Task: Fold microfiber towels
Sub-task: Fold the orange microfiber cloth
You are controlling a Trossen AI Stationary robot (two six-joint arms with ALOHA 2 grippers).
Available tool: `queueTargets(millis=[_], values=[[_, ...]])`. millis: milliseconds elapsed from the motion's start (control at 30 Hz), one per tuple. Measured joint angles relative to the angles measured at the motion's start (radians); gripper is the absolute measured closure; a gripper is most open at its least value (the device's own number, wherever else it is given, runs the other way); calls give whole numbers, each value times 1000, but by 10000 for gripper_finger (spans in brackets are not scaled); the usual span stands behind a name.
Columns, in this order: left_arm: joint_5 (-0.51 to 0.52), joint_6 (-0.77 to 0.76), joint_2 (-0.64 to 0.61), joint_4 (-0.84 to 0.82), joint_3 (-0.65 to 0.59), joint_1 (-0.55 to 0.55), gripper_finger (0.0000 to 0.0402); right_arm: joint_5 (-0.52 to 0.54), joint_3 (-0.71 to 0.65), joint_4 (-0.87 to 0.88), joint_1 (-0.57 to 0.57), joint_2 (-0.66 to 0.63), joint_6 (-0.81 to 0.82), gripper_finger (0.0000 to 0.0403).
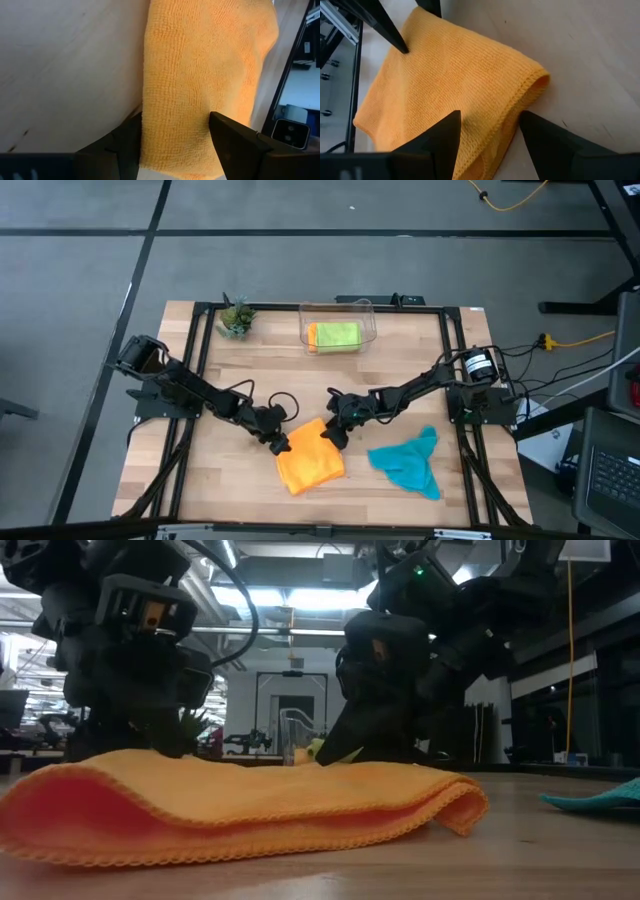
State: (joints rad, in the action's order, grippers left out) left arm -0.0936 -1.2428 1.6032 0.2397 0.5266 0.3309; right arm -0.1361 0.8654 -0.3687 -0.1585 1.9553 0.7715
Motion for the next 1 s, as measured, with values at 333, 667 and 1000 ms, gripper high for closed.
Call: queueTargets(millis=[333,667,1000], values=[[6,16,0,-4,0,-4,186,9,2,-1,6,0,-26,189],[13,15,0,-2,-2,-2,190,13,105,2,5,85,-89,221],[-40,18,0,-21,-4,1,274,16,127,16,25,95,-170,364]])
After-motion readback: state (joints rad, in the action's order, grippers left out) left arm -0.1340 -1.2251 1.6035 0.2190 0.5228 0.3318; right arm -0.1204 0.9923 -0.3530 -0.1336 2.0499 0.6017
